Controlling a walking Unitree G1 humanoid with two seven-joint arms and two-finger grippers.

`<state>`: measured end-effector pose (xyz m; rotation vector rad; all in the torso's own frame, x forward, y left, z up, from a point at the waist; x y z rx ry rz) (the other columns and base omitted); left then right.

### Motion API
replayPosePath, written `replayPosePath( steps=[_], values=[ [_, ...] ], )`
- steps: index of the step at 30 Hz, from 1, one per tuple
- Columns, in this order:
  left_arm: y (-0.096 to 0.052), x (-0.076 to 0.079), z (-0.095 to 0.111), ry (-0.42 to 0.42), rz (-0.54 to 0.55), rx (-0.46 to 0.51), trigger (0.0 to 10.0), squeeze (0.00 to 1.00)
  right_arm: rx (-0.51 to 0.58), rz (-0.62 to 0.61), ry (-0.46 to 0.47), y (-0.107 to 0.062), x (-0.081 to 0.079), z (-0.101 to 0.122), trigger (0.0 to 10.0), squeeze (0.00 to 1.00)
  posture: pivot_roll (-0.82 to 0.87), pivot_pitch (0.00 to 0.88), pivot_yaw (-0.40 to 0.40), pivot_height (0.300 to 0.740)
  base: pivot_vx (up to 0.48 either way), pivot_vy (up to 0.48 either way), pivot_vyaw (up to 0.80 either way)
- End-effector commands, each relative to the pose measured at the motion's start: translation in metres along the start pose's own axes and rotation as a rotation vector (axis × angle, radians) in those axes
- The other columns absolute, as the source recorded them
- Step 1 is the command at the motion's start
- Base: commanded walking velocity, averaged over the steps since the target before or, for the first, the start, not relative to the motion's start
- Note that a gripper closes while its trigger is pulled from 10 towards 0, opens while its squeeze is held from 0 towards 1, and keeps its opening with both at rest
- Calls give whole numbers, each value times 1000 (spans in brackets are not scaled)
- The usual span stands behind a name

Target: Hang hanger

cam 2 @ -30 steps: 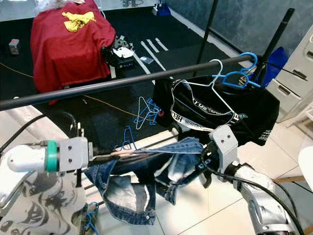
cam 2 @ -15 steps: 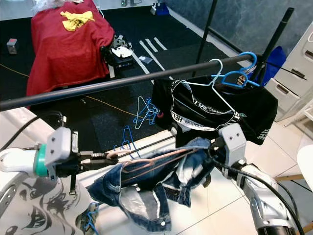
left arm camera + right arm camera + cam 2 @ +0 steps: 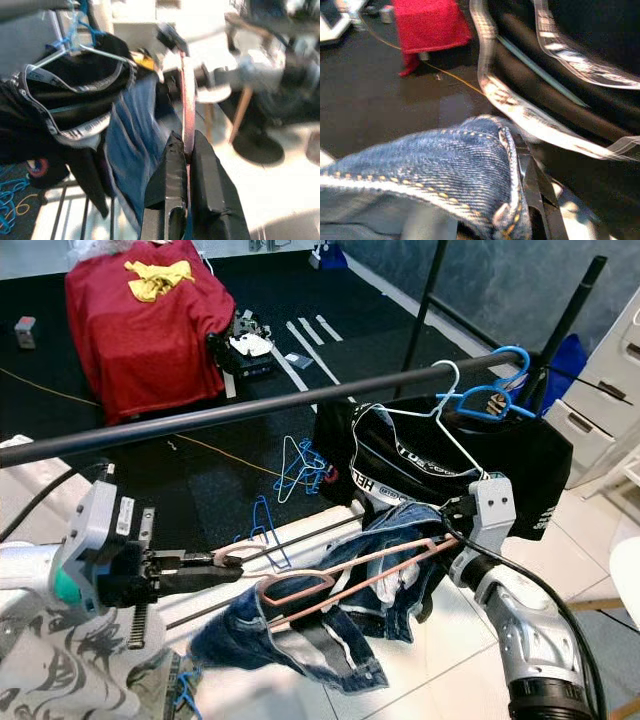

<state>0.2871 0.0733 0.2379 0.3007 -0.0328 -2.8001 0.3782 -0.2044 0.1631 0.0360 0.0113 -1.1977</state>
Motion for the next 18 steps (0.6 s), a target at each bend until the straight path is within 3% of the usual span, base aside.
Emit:
replayPosePath(
  steps=[1,3,6,7,8,11,13,14,15,16,17,18],
  values=[
    [5,-4,3,-61,71,34,10000,0,6,36,11,3,-18,-5,10000,0,-141,154,45,740,0,0,0],
    [9,-2,6,-123,93,93,10000,0,32,52,62,8,-33,-5,10000,0,-141,156,45,740,0,0,0],
    [9,2,13,-150,81,143,10000,0,41,71,107,11,-42,-6,10000,0,-141,156,47,740,0,0,0],
    [10,7,18,-172,60,181,10000,0,47,79,164,15,-50,-9,10000,0,-138,155,46,740,0,0,0],
    [12,11,17,-170,50,178,10000,0,48,87,183,19,-59,-11,10000,0,-133,153,43,740,0,0,0],
    [12,13,12,-165,51,156,10000,0,62,65,191,23,-61,-11,10000,0,-133,151,40,740,0,0,0],
    [6,12,-4,-122,59,75,10000,0,91,-39,136,25,-43,-4,10000,0,-135,150,39,740,0,0,0],
    [6,12,-4,-122,59,75,10000,0,91,-39,136,25,-43,-4,10000,0,-135,150,39,740,0,0,0],
    [1,14,-8,-111,36,47,10000,0,103,-82,105,23,-30,1,10000,0,-137,150,39,740,0,0,0],
    [1,14,-8,-111,36,47,10000,0,103,-82,105,23,-30,1,10000,0,-137,150,39,740,0,0,0],
    [-4,19,-10,-108,2,20,10000,0,107,-122,65,18,-16,5,10000,0,-140,150,39,740,0,0,0],
    [-4,19,-10,-108,2,20,10000,0,107,-122,65,18,-16,5,10000,0,-140,150,39,740,0,0,0]
  ],
)
Point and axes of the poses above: a point about 5 cm out from each wrist's last joint towards the gripper, its own y axis pointing out of the wrist towards the gripper, its own z axis along the axis of the wrist's last joint, x = y × z, the point moved 6 cm from there along y, pointing out of the wrist towards the gripper, and after that the axes turned 2 degrees about -y, right-handed, at the moved point
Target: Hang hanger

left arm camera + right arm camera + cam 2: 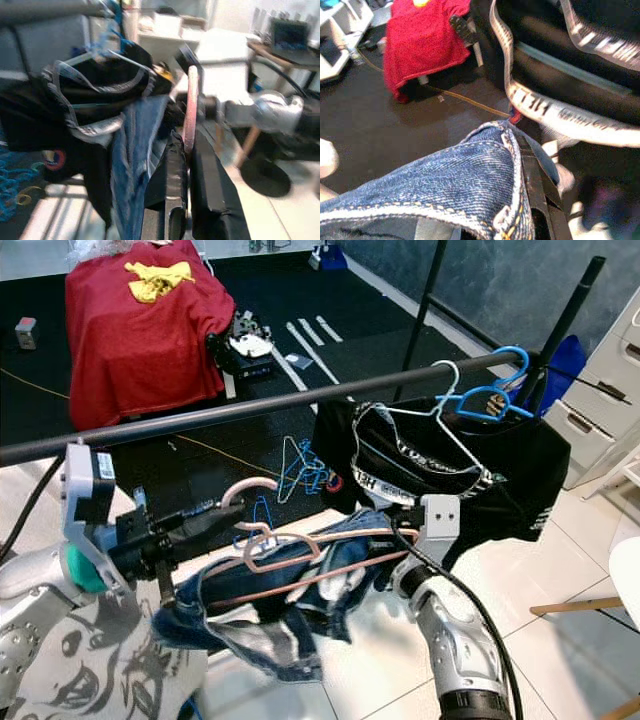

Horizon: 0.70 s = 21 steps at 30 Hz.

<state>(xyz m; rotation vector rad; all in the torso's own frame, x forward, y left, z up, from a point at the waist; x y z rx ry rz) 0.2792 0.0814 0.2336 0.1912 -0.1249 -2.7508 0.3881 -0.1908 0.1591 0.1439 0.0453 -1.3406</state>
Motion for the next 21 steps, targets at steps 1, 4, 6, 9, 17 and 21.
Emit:
replayPosePath(
  steps=[1,4,6,9,17,21],
  values=[
    [-1,19,-13,-21,-103,-65,10000,0,54,-15,-45,0,7,16,10000,0,-140,150,39,740,0,0,0],
    [-10,27,-21,-14,-157,-122,10000,0,88,-70,-85,-4,25,28,10000,0,-140,150,39,740,0,0,0],
    [-16,32,-26,-10,-190,-161,10000,0,112,-107,-110,-7,37,38,10000,0,-140,150,39,740,0,0,0],
    [-19,33,-28,-13,-197,-176,10000,0,147,-125,-126,-10,42,47,10000,0,-148,147,42,740,0,0,0],
    [-16,23,-32,-16,-135,-185,10000,0,200,-92,-204,-15,31,59,10000,0,-147,150,43,740,0,0,0],
    [-1,7,-33,1,-7,-165,10000,0,196,83,-291,-18,-8,54,10000,0,-149,152,47,740,0,0,0]
  ],
)
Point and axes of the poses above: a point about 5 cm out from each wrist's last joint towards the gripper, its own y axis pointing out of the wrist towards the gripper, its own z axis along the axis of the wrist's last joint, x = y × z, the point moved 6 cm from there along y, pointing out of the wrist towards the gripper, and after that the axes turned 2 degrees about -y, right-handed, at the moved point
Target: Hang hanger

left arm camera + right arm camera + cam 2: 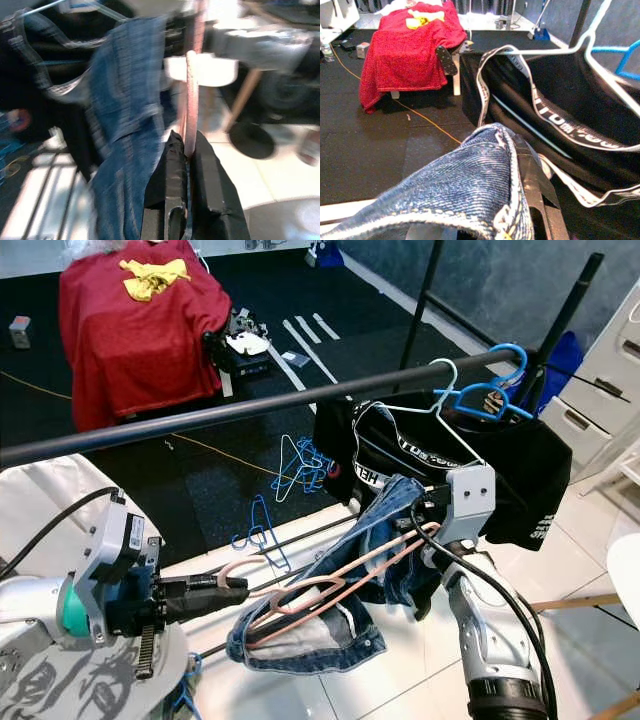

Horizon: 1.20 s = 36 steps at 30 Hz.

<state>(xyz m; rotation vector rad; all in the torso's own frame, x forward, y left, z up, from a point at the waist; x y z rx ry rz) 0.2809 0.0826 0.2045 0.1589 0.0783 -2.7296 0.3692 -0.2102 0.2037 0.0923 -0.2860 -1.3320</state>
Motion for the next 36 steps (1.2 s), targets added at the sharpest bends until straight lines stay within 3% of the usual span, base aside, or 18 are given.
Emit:
replayPosePath(
  steps=[1,6,7,10,11,13,14,15,16,21,22,26,30,36],
  values=[
    [9,-1,-4,1,26,-19,10000,0,47,131,-24,1,-32,11,10000,0,-152,152,46,740,0,0,0],
    [15,-24,-11,46,165,-66,10000,0,36,211,-8,-3,-47,11,10000,0,-151,154,49,740,0,0,0],
    [13,-38,-15,56,241,-96,10000,0,34,211,-5,-6,-47,11,10000,0,-151,157,52,740,0,0,0],
    [13,-38,-15,56,241,-96,10000,0,34,211,-5,-6,-47,11,10000,0,-151,157,52,740,0,0,0],
    [9,-50,-18,74,300,-127,10000,0,32,205,-3,-7,-46,11,10000,0,-152,157,53,740,0,0,0],
    [9,-50,-18,74,300,-127,10000,0,32,205,-3,-7,-46,11,10000,0,-152,157,53,740,0,0,0],
    [3,-62,-21,94,361,-154,10000,0,21,182,-5,-9,-41,6,10000,0,-150,160,56,740,0,0,0],
    [3,-62,-21,94,361,-154,10000,0,21,182,-5,-9,-41,6,10000,0,-150,160,56,740,0,0,0],
    [-5,-73,-22,103,400,-163,10000,0,-4,174,-15,-13,-39,-1,10000,0,-150,162,58,740,0,0,0],
    [-16,-86,-22,109,436,-183,10000,0,-85,214,-76,-24,-41,-21,10000,0,-148,163,58,740,0,0,0],
    [-22,-92,-29,139,459,-233,10000,0,-93,202,-93,-26,-38,-23,10000,0,-148,166,60,740,0,0,0],
    [-35,-101,-44,177,488,-310,10000,0,-94,144,-102,-27,-25,-22,10000,0,-151,167,63,740,0,0,0],
    [-39,-100,-45,173,477,-313,10000,0,-94,125,-102,-27,-21,-22,10000,0,-153,168,65,740,0,0,0],
    [-55,-98,-35,73,442,-229,10000,0,-110,127,-105,-30,-23,-27,10000,0,-148,168,65,740,0,0,0]
  ],
)
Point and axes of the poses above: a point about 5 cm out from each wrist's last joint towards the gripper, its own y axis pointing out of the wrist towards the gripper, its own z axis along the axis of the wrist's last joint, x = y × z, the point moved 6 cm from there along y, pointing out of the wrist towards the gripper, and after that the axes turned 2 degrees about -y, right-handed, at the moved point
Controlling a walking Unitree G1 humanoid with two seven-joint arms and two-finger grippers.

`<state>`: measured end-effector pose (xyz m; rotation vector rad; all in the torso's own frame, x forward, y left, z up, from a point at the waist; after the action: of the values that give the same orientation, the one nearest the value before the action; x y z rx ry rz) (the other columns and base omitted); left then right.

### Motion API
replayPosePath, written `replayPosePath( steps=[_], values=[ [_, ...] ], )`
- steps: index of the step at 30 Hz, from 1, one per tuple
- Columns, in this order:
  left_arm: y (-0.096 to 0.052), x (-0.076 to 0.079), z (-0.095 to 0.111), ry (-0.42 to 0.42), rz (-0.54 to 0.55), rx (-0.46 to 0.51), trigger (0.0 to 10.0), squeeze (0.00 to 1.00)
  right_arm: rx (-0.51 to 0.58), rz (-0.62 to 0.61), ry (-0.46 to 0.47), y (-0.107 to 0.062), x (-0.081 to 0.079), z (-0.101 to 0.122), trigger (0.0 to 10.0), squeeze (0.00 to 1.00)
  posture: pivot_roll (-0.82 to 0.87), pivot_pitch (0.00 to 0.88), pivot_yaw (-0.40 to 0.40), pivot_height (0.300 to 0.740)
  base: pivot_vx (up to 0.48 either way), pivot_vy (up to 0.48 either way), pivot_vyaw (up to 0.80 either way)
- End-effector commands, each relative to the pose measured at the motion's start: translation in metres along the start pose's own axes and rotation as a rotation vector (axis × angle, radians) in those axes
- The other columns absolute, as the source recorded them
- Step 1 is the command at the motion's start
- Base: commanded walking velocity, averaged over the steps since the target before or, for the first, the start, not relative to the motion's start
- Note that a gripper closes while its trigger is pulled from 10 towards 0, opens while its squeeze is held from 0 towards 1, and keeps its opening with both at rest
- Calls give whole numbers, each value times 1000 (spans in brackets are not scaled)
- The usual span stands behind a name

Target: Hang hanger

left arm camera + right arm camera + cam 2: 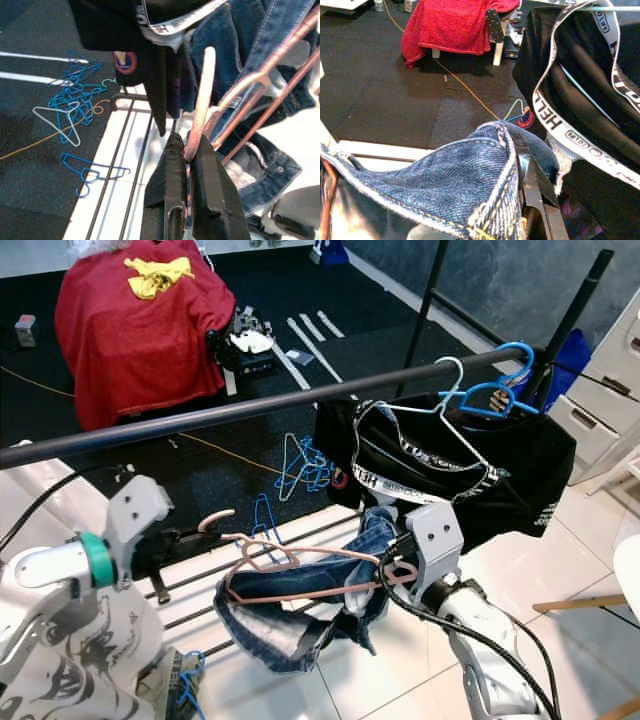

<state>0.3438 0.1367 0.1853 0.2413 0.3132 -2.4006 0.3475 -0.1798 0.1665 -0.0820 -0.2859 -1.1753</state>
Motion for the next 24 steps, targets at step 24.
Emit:
replayPosePath(
  steps=[24],
  values=[
    [-53,22,6,-247,-259,108,10000,0,19,-198,-19,-14,41,-1,10000,0,-154,163,67,740,0,0,0]
  ],
)
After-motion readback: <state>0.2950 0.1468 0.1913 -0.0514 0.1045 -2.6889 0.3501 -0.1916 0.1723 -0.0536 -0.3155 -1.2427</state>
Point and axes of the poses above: a point about 5 cm out from each wrist's last joint towards the gripper, its own y axis pointing out of the wrist towards the gripper, its own z axis along the axis of the wrist's last joint, x = y × z, the point moved 6 cm from there along y, pointing out of the wrist towards the gripper, and after that the axes turned 2 degrees about -y, right-handed, at the moved point
